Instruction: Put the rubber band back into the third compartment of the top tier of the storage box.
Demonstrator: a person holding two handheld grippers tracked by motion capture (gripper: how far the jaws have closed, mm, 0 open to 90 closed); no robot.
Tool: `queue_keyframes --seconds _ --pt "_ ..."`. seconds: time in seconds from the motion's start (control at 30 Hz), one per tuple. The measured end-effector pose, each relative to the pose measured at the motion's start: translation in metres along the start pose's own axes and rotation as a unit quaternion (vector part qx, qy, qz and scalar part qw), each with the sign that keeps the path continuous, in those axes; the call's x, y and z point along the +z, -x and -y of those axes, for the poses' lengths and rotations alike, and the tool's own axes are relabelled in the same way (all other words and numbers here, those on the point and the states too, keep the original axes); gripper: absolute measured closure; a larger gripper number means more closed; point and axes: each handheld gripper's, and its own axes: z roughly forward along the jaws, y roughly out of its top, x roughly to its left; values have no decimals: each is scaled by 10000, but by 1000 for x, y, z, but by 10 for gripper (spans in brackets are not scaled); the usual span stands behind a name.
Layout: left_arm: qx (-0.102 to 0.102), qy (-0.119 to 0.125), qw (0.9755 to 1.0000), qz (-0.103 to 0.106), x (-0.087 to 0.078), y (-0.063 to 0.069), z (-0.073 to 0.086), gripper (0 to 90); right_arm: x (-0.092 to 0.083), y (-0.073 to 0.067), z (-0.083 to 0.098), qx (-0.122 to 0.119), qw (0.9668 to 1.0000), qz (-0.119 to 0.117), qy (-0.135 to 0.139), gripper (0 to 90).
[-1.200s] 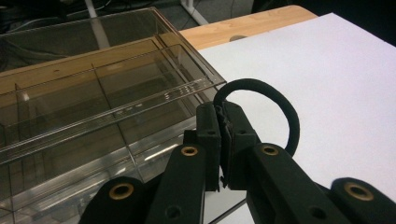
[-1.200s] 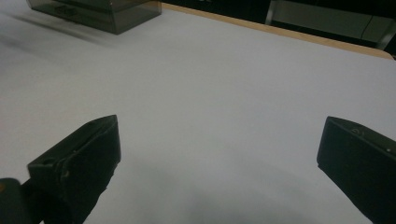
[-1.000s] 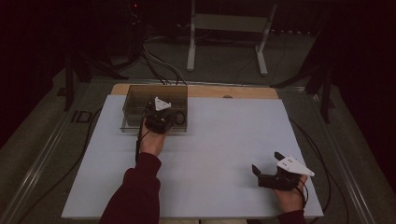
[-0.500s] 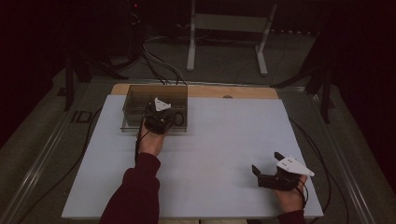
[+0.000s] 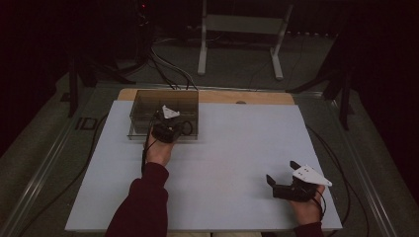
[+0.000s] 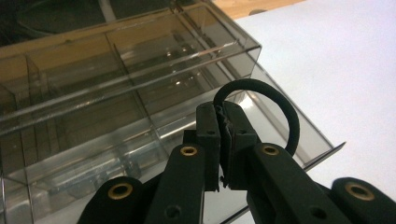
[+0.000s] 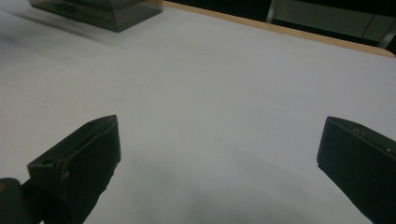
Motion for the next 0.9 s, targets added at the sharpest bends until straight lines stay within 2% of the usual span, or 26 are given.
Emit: queue_keyframes --seconds 0.37,0.63,0.9 --pt "4 -80 10000 5 -1 1 9 876 0 0 0 -5 10000 6 -5 1" --pt "53 -138 9998 -104 -4 0 11 873 0 0 0 -10 10000 10 -7 1" --pt "27 -187 9997 -137 1 2 10 832 0 0 0 -15 10000 13 -8 1"
